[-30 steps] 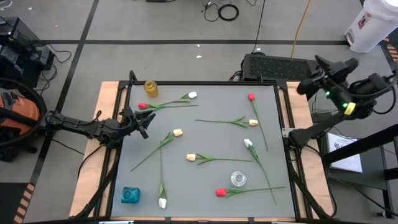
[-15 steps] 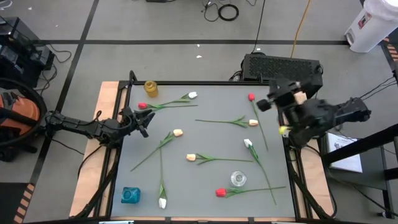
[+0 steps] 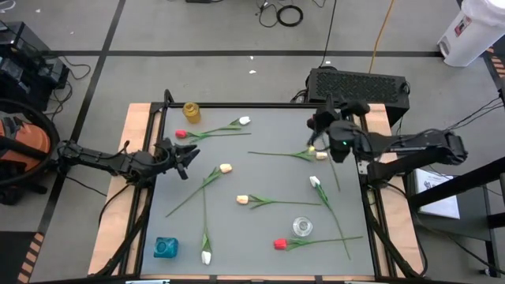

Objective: Sort flowers into vase by color
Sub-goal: Put the top right red tulip into the yellow vase

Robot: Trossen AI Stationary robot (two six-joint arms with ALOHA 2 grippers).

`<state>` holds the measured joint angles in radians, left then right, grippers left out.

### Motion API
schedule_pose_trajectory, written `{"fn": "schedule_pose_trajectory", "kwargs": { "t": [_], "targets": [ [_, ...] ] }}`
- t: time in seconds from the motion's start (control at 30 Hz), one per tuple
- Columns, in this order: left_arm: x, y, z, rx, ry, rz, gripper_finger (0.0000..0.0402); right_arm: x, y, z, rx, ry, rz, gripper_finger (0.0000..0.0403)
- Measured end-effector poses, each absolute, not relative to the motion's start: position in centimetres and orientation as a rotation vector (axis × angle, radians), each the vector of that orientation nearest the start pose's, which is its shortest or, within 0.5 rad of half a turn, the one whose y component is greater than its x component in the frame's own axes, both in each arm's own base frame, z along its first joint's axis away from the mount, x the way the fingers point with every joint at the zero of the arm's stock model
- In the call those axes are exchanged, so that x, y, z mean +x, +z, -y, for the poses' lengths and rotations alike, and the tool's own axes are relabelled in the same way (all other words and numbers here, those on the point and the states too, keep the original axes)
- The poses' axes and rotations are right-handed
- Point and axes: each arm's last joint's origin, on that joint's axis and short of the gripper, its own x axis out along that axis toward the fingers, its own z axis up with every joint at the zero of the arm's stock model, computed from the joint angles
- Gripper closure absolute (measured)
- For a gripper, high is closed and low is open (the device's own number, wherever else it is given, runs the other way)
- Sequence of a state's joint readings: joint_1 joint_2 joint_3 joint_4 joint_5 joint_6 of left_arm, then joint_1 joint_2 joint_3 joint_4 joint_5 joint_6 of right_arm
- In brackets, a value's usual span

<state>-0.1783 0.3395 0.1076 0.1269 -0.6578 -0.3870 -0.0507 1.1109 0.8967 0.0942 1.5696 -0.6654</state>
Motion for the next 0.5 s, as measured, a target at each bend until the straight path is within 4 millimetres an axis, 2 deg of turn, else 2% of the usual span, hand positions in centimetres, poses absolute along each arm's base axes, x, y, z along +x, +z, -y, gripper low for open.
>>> {"fn": "schedule_pose_trajectory", "kwargs": {
  "t": [0.17,0.5],
  "targets": [
    [11.5,18.1,0.3,-0.348,0.496,-0.026,0.0269,21.8,33.3,7.3,-0.637,-1.637,-0.776,0.025],
    [11.5,18.1,0.3,-0.348,0.497,-0.026,0.0269,19.3,33.3,12.7,-0.624,-1.826,-0.999,0.025]
  ]
}}
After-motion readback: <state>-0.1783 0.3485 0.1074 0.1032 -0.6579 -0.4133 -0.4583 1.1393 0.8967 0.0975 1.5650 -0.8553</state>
